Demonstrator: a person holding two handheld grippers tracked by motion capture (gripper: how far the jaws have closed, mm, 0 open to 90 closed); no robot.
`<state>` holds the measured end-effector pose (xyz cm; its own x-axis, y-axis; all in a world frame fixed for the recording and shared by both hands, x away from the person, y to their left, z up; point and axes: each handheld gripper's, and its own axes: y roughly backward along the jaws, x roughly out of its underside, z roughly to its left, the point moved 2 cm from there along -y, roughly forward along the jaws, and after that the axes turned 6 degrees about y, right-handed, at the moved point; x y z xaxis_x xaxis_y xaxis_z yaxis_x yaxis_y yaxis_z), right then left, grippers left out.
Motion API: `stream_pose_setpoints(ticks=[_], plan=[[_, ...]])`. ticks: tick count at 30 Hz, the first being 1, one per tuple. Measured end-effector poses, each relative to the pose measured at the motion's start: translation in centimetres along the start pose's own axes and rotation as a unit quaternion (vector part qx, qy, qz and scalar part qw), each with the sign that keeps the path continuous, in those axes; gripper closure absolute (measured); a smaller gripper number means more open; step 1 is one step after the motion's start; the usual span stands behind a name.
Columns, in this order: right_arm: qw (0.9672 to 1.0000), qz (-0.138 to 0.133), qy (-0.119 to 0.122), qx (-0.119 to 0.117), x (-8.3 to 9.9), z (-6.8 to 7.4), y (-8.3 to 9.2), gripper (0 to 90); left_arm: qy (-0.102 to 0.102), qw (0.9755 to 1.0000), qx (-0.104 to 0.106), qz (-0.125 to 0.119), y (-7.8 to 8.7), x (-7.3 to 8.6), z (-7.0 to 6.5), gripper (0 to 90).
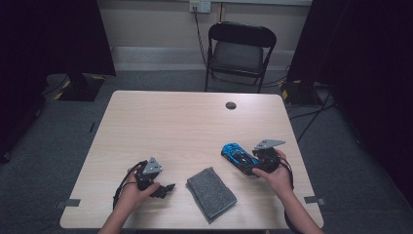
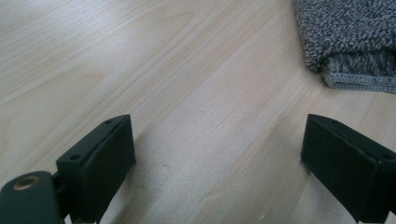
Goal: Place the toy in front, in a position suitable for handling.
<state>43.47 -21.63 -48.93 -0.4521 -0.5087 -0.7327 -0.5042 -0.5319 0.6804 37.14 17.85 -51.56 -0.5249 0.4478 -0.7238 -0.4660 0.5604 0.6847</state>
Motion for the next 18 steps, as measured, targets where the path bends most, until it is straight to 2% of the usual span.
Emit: stream_pose_setpoints(ticks=[7, 14, 18], plan=[[1.0000, 0.003, 0.003, -0.002, -0.6, -0.1, -1.1, 13.9, 0.000, 1.0000, 0.000, 0.000, 0.0, 0.0, 0.0, 9.3], [1.0000, 0.000, -0.006, -0.003, -0.7, -0.1, -1.8, 13.8, 0.000, 1.0000, 0.000, 0.000, 0.0, 0.0, 0.0, 9.3], [1.0000, 0.003, 0.002, -0.008, -1.0, 0.1, -2.1, 13.9, 0.000, 1.0000, 0.000, 0.000, 0.0, 0.0, 0.0, 9.3]])
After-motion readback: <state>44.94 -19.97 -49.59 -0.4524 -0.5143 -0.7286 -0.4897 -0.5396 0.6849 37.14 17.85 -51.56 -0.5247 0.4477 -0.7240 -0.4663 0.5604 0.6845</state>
